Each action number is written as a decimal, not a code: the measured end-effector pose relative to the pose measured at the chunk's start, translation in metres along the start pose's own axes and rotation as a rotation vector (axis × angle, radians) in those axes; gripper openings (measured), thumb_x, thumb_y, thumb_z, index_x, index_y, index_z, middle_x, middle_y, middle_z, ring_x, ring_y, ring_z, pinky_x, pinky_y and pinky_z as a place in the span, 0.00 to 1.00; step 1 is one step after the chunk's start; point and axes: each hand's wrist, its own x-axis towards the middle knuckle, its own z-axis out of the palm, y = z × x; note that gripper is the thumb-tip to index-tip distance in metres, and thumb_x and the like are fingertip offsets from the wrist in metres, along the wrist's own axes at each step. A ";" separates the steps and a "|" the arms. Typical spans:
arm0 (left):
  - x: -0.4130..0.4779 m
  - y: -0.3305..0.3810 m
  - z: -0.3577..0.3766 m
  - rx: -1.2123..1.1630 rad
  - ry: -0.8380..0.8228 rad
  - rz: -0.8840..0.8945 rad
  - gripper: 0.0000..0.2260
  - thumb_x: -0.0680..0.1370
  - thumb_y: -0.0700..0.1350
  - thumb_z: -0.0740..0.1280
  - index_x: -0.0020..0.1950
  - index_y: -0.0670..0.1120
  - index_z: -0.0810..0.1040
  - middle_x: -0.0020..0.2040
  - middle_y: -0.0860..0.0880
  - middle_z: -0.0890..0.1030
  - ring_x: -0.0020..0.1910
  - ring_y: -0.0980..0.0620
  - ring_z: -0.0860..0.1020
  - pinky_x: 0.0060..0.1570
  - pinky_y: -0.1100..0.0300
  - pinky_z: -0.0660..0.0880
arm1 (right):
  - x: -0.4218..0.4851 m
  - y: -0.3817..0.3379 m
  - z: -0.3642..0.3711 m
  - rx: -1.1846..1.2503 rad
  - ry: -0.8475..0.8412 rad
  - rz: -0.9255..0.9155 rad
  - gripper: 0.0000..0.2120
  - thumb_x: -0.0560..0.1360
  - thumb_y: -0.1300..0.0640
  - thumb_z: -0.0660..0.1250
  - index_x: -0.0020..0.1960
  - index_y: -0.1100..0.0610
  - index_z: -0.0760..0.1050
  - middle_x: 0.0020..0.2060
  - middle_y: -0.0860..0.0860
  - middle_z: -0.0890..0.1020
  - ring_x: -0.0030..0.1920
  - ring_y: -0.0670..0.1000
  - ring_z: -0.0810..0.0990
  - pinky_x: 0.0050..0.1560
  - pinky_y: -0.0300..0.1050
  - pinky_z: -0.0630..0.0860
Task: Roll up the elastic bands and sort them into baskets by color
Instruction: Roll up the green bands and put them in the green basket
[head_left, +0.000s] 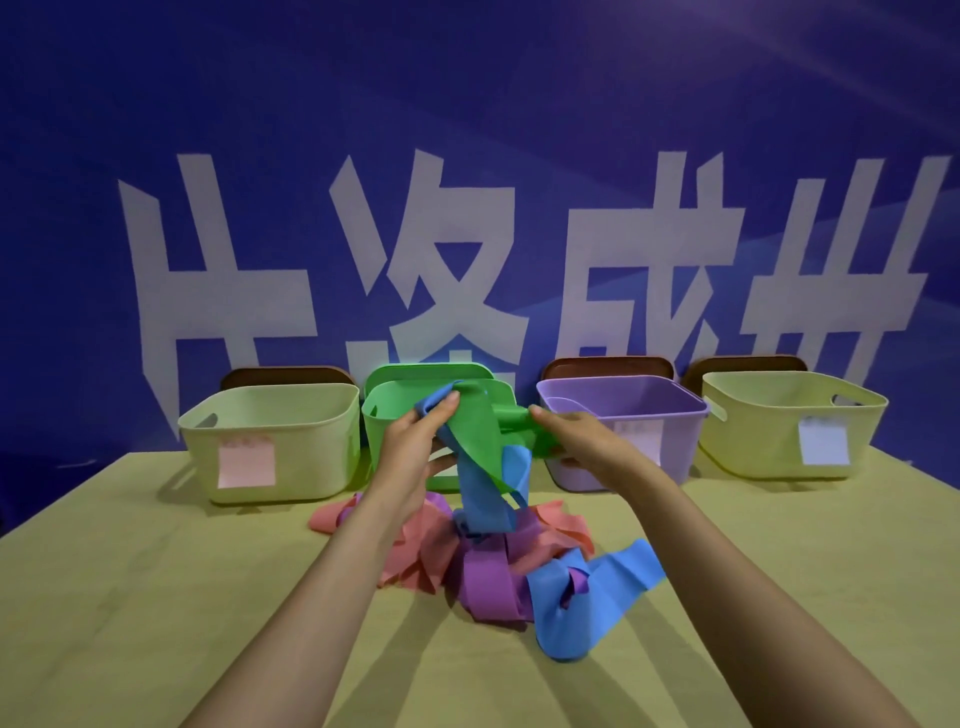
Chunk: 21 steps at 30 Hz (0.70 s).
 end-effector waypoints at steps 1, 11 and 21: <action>0.000 0.000 0.001 -0.008 0.014 0.002 0.05 0.76 0.45 0.69 0.49 0.47 0.80 0.38 0.50 0.83 0.37 0.53 0.81 0.38 0.59 0.78 | 0.001 0.001 0.000 -0.065 -0.029 0.046 0.22 0.79 0.46 0.60 0.60 0.64 0.74 0.53 0.56 0.80 0.45 0.52 0.79 0.54 0.42 0.76; -0.003 -0.002 0.011 0.030 0.049 -0.023 0.04 0.75 0.41 0.70 0.48 0.45 0.78 0.33 0.51 0.77 0.30 0.56 0.77 0.30 0.63 0.76 | -0.022 -0.014 0.027 -0.422 -0.017 -0.327 0.25 0.64 0.36 0.73 0.46 0.54 0.70 0.40 0.48 0.76 0.41 0.49 0.74 0.46 0.48 0.74; 0.001 0.000 -0.002 0.022 0.063 -0.043 0.09 0.72 0.49 0.73 0.46 0.45 0.80 0.40 0.48 0.78 0.40 0.50 0.78 0.42 0.57 0.75 | -0.004 -0.004 0.020 -0.257 0.065 -0.364 0.05 0.78 0.59 0.64 0.46 0.56 0.78 0.38 0.49 0.79 0.41 0.49 0.76 0.46 0.47 0.73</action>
